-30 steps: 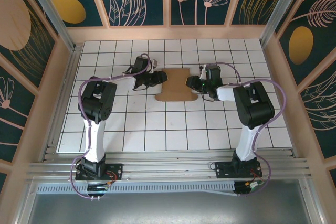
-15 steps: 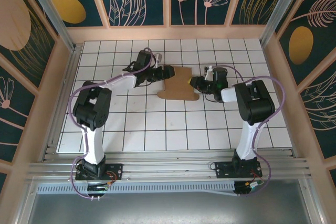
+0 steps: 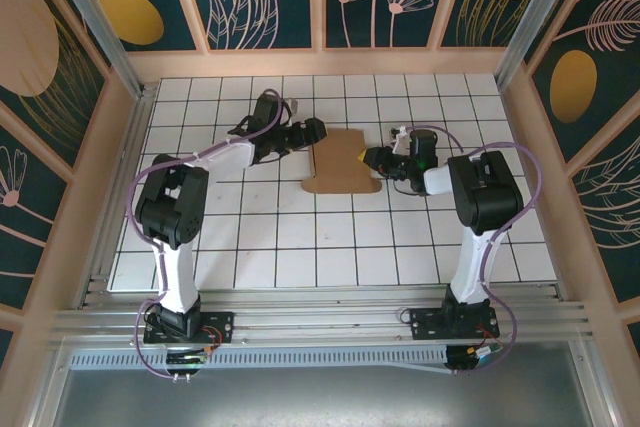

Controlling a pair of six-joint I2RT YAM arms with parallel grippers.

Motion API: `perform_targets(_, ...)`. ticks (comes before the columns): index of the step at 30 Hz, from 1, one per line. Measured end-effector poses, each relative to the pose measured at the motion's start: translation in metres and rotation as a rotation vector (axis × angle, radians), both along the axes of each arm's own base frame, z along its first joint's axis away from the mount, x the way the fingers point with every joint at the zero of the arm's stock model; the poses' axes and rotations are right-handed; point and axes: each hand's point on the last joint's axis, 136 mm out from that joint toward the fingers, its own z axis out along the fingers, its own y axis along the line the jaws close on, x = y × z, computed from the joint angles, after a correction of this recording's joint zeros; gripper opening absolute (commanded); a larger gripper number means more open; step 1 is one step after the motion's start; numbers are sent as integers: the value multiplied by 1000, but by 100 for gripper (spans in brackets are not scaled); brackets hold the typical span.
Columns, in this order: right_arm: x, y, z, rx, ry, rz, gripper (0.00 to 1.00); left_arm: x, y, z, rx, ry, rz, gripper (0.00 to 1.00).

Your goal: Fold the paper box

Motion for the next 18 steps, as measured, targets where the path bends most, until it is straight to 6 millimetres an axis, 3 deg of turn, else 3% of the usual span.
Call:
perform_targets(4,0,0,0,7,0,6,26,-10,-5,-21,-65,77,1,89)
perform_targets(11,1,-2,-2,44,11,26,26,-24,-10,-40,-151,152,9,89)
perform_targets(18,1,-2,-1,71,16,36,26,-27,-27,-42,-326,189,-20,74)
